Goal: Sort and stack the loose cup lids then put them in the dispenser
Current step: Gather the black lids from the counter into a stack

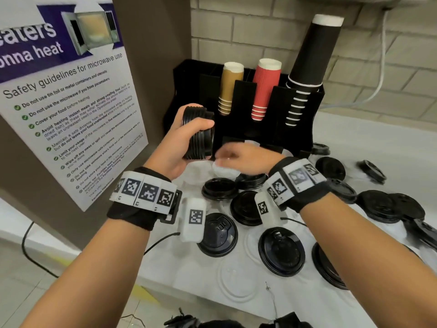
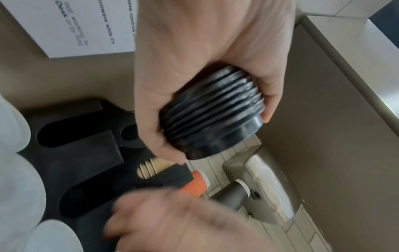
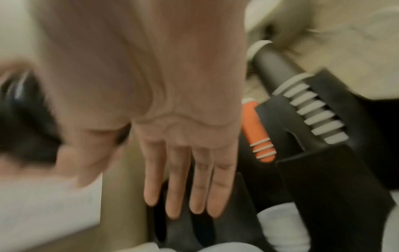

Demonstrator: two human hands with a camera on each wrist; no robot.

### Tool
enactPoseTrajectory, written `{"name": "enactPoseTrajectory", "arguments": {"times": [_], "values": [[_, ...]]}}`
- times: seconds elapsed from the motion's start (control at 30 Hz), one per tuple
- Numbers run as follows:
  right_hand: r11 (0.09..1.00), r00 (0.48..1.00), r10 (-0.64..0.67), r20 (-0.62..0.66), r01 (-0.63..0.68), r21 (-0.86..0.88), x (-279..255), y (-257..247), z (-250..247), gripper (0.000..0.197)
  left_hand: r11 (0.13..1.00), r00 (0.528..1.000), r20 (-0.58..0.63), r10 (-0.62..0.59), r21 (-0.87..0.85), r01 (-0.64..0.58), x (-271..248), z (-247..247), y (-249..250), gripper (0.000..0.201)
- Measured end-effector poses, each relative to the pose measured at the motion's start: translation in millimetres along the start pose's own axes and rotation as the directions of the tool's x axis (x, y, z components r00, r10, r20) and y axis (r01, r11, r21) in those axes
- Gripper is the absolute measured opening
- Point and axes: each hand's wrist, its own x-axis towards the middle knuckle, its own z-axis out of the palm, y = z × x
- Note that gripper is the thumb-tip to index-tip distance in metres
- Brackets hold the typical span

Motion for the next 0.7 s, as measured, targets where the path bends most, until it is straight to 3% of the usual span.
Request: {"name": "enactPoseTrajectory", "arguments": {"times": [0.07, 0.2, 0.4, 0.7], "values": [[0.963, 0.976, 0.130, 0.176, -0.081, -0.259, 9.7, 0.8, 9.2, 0.070, 1.000, 1.000, 0.024, 0.000, 0.006, -0.001, 1.2, -5.3, 1.1, 0.035], [0.917, 0.955, 0.231, 0.188, -0.148, -0.371, 20.6, -4.0, 20.0, 0.094, 1.000, 0.999, 0.048, -0.009, 0.008, 0.008, 5.0, -14.7, 2.7, 0.032], [0.901, 0.932, 0.267, 0.243, -0.153, -0.406, 27.2, -20.5, 29.4, 0.090, 0.999, 0.995, 0.086, -0.042, 0.020, 0.040, 10.3, -26.6, 4.9, 0.035], [0.899, 0.938, 0.284, 0.201, -0.187, -0.397, 32.3, -17.2, 42.3, 0.099, 0.999, 0.992, 0.120, -0.039, 0.037, 0.034, 19.8, -32.3, 2.5, 0.035]]}}
